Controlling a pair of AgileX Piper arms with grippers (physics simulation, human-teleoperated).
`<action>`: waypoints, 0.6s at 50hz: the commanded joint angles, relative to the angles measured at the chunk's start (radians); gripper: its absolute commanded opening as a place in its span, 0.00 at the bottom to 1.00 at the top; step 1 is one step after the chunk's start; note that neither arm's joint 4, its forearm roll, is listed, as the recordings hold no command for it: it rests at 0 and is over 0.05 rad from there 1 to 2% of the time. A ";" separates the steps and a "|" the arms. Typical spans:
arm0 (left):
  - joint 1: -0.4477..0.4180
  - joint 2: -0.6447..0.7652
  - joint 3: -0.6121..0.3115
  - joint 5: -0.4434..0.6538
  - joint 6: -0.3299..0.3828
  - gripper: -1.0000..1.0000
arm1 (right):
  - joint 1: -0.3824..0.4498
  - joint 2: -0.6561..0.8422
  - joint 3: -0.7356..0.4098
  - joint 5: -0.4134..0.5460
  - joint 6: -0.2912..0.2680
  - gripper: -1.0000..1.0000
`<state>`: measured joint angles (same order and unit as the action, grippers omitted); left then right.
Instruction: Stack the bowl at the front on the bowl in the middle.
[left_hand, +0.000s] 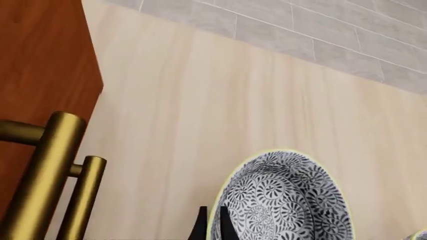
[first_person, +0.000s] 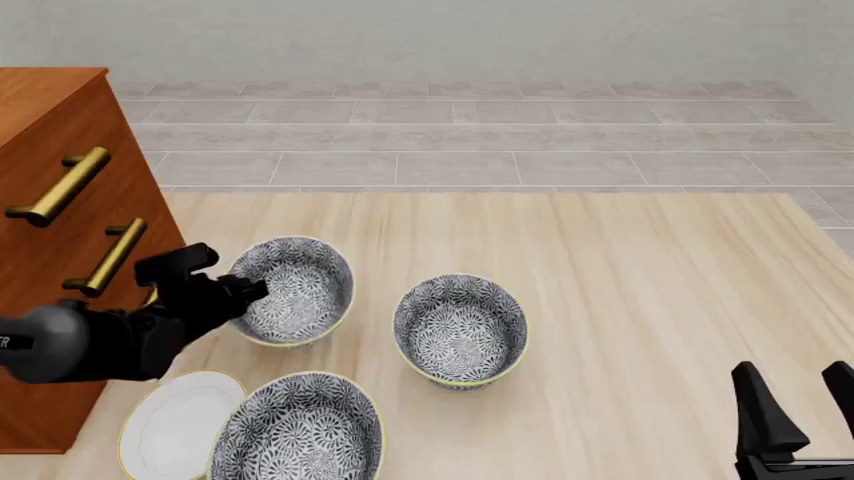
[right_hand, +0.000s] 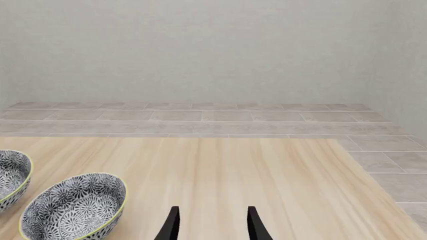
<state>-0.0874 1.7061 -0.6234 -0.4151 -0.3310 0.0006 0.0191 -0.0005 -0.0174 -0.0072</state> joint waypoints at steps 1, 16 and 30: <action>-0.009 -0.094 -0.009 0.061 -0.009 0.00 | 0.000 0.000 0.000 0.000 0.000 1.00; -0.040 -0.262 -0.023 0.171 -0.028 0.00 | 0.000 0.000 0.000 0.000 0.000 1.00; -0.111 -0.312 -0.047 0.226 -0.052 0.00 | 0.000 0.000 0.000 0.000 0.000 1.00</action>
<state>-0.1603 1.4384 -0.6502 -0.2281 -0.3681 0.0006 0.0191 -0.0005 -0.0174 -0.0072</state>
